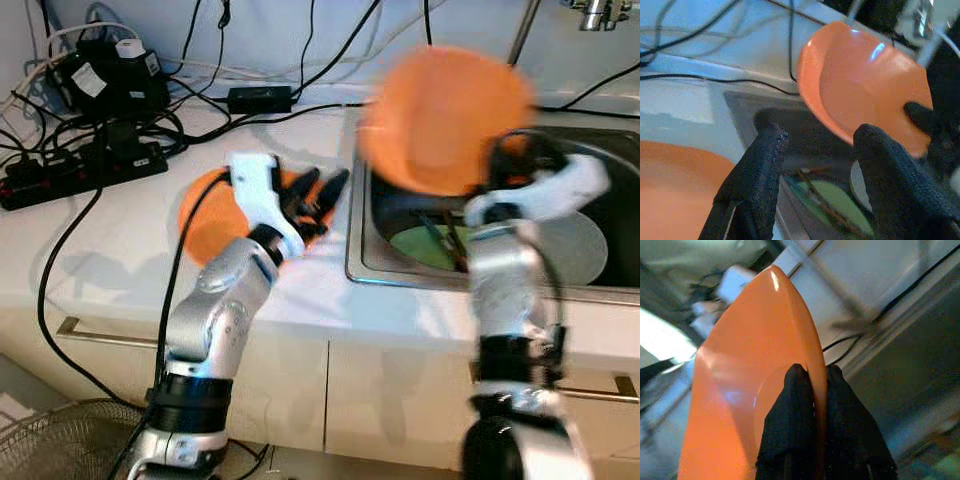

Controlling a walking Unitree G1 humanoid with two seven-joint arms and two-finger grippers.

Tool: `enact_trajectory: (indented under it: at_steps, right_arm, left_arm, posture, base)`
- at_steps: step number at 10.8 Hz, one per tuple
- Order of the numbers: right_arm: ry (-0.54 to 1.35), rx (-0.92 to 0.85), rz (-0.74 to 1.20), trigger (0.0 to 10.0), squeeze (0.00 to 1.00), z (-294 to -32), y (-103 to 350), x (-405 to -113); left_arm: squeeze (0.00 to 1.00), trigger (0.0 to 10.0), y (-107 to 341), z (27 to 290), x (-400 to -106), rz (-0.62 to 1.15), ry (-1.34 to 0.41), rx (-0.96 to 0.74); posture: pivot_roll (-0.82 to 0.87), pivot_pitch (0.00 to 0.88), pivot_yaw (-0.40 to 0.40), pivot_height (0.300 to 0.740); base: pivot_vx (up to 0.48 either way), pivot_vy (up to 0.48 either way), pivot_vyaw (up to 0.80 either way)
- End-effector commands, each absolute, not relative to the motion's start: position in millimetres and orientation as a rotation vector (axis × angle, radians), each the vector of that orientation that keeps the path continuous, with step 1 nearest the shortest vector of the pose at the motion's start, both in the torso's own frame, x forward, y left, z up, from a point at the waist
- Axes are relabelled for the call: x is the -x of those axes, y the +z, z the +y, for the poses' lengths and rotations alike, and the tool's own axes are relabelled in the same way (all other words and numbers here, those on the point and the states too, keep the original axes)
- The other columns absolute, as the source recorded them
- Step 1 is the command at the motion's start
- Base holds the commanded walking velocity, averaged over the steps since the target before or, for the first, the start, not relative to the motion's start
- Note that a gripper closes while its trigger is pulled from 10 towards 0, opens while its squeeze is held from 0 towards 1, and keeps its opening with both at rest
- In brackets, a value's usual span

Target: Kitchen organization

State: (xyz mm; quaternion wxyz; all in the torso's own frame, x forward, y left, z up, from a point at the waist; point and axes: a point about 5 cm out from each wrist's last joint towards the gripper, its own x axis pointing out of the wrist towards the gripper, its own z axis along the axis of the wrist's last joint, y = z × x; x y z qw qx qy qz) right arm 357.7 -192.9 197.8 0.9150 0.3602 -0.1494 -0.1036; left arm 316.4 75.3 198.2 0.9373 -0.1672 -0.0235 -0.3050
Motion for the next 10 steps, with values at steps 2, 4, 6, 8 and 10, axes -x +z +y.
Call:
enact_trajectory:
  at_steps: [2, 4, 6, 8, 10]
  right_arm:
    - [-0.300, -0.620, -0.390, 0.0, 0.00, -211.0, 211.3, -359.0]
    - [-0.301, -0.318, -0.364, 10.0, 0.00, -212.1, 207.7, -363.4]
    - [-0.264, -0.076, -0.339, 10.0, 0.00, -204.6, 201.8, -367.0]
    - [-0.208, 0.137, -0.305, 10.0, 0.00, -195.5, 192.2, -373.0]
    - [-0.176, 0.224, -0.282, 10.0, 0.00, -189.5, 185.3, -376.6]
  left_arm:
    - [0.00, 10.0, 190.4, 67.8, -308.5, 0.010, -0.690, 0.264]
    - [0.00, 10.0, 179.0, 65.1, -303.2, 0.075, -0.727, 0.168]
    - [0.00, 10.0, 169.8, 64.7, -299.2, 0.130, -0.747, 0.100]
    - [0.00, 10.0, 162.9, 65.6, -293.8, 0.171, -0.767, 0.051]
    - [0.00, 10.0, 161.9, 65.6, -289.5, 0.187, -0.789, 0.030]
  posture:
    - [0.10, 0.000, 0.054, 0.740]
    - [0.10, 0.000, 0.055, 0.740]
    - [0.11, 0.000, 0.052, 0.740]
    - [0.11, 0.000, 0.048, 0.740]
    - [0.12, 0.000, 0.045, 0.740]
  base:
    - [0.000, 0.000, 0.00]
    - [0.000, 0.000, 0.00]
    - [0.000, 0.000, 0.00]
    - [0.000, 0.000, 0.00]
    - [0.000, 0.000, 0.00]
